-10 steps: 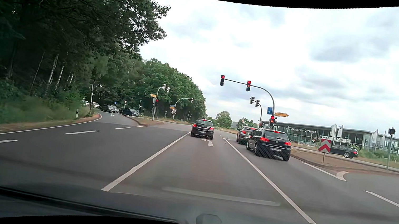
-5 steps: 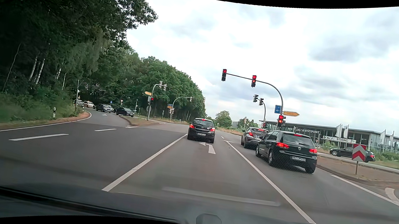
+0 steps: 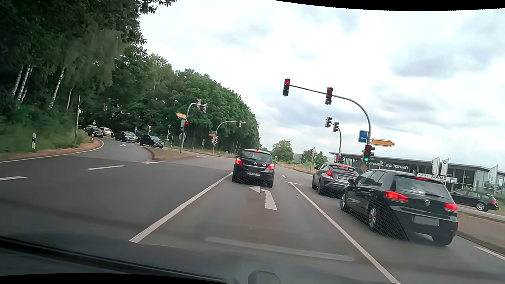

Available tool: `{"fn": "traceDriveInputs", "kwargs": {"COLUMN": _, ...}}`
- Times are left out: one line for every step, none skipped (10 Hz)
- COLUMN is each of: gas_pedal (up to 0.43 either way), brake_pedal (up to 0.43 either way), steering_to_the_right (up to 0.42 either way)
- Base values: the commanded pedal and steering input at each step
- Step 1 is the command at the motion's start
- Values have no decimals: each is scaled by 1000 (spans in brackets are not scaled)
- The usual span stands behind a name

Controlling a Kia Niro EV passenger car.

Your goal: Follow the waypoints while adhering to traffic rules and regulations

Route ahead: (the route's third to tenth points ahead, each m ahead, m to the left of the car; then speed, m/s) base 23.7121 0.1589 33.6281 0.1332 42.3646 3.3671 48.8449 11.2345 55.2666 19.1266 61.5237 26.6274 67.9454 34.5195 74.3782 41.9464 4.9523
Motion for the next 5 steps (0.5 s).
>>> {"fn": "traceDriveInputs", "kwargs": {"gas_pedal": 0, "brake_pedal": 67, "steering_to_the_right": 1}}
{"fn": "traceDriveInputs", "kwargs": {"gas_pedal": 0, "brake_pedal": 67, "steering_to_the_right": 1}}
{"fn": "traceDriveInputs", "kwargs": {"gas_pedal": 0, "brake_pedal": 67, "steering_to_the_right": 0}}
{"fn": "traceDriveInputs", "kwargs": {"gas_pedal": 0, "brake_pedal": 67, "steering_to_the_right": 0}}
{"fn": "traceDriveInputs", "kwargs": {"gas_pedal": 0, "brake_pedal": 67, "steering_to_the_right": -1}}
